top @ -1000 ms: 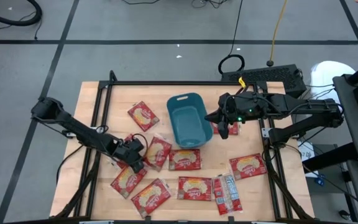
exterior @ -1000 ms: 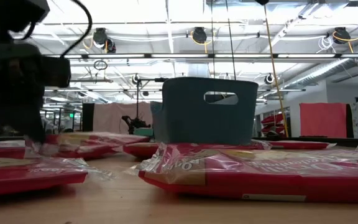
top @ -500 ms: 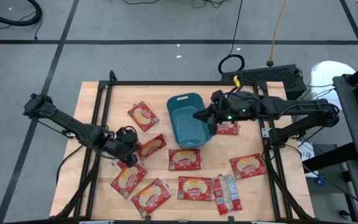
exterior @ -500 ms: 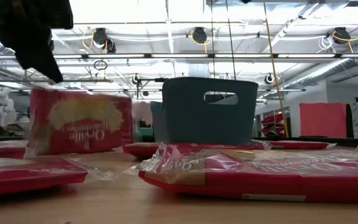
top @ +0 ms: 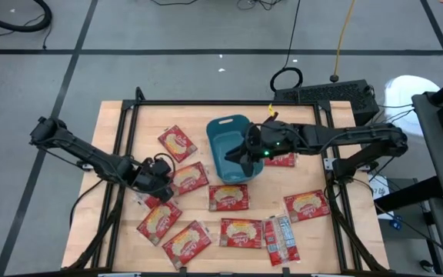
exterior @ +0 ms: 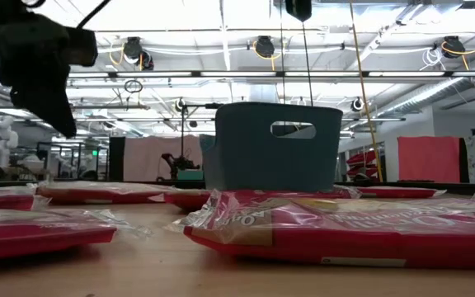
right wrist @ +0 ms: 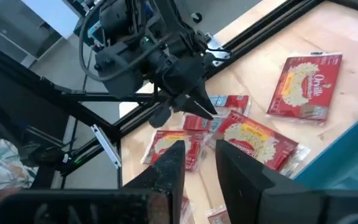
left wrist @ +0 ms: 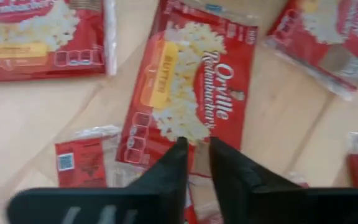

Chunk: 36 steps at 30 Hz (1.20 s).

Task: Sort popcorn bags into baskets
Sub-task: Put the red popcorn bag into the blue bin

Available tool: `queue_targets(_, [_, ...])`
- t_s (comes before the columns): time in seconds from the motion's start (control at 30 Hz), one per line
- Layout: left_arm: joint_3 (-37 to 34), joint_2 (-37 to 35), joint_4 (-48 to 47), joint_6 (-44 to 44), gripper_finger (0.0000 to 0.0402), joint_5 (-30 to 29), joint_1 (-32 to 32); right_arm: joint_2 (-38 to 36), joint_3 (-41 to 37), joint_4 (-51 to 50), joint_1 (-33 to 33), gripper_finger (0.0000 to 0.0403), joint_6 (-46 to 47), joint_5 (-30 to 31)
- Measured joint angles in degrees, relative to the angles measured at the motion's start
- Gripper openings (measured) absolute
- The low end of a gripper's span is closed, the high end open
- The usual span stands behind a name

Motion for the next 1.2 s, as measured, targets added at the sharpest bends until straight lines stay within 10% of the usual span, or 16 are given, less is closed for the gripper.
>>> queue_targets(0.37, [-0.04,7.62,4.74,13.10,0.0280,7.38,12.69,-0.45,0.02,-1.78,0.01,0.0091,-2.84,-0.09])
queue_targets(0.93, [-0.04,10.43,6.49,25.13,0.0249,27.33,34.15,-3.36,0.07,-7.67,-1.29,0.0091,-2.66,-0.20])
queue_targets(1.2, [-0.03,12.54,5.52,21.77,0.0311,32.93,35.70,-3.53,0.07,-8.11,-1.66,0.0091,-2.98,-0.20])
